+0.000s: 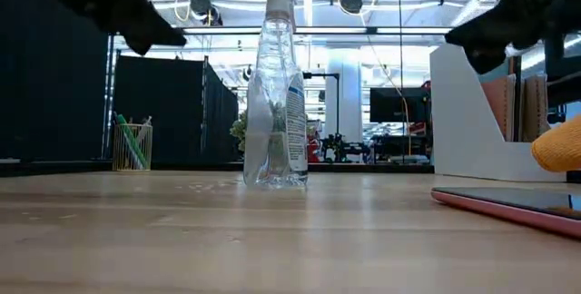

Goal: Apply microfiber cloth
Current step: Return to Home Position

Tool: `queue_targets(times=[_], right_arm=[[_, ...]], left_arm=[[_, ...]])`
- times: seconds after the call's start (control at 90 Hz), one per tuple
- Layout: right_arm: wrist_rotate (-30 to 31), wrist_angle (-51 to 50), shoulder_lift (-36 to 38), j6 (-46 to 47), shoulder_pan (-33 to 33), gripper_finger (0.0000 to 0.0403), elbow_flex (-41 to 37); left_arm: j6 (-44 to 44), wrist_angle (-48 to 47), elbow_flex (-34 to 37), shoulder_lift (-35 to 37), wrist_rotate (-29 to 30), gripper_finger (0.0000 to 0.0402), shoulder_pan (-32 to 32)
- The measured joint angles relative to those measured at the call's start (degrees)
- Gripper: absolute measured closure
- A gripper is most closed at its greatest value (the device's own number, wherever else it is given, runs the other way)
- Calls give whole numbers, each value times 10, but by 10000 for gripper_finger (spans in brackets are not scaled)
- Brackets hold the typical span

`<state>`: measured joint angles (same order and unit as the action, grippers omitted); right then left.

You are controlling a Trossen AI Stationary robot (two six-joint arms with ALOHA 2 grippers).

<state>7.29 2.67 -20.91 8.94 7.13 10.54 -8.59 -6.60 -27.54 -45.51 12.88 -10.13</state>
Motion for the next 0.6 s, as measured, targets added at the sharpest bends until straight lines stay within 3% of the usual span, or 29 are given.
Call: queue_targets(times=[0.156, 0.489, 0.6], right_arm=[[0, 37, 46, -24, 0, 391, -33], [0, 39, 109, -50, 0, 391, -64], [-1, 89, 128, -58, 0, 391, -97]], left_arm=[[9, 14, 18, 49, -2, 402, 0], [-5, 181, 205, 242, -19, 402, 0], [-1, 170, 227, 309, -20, 402, 0]])
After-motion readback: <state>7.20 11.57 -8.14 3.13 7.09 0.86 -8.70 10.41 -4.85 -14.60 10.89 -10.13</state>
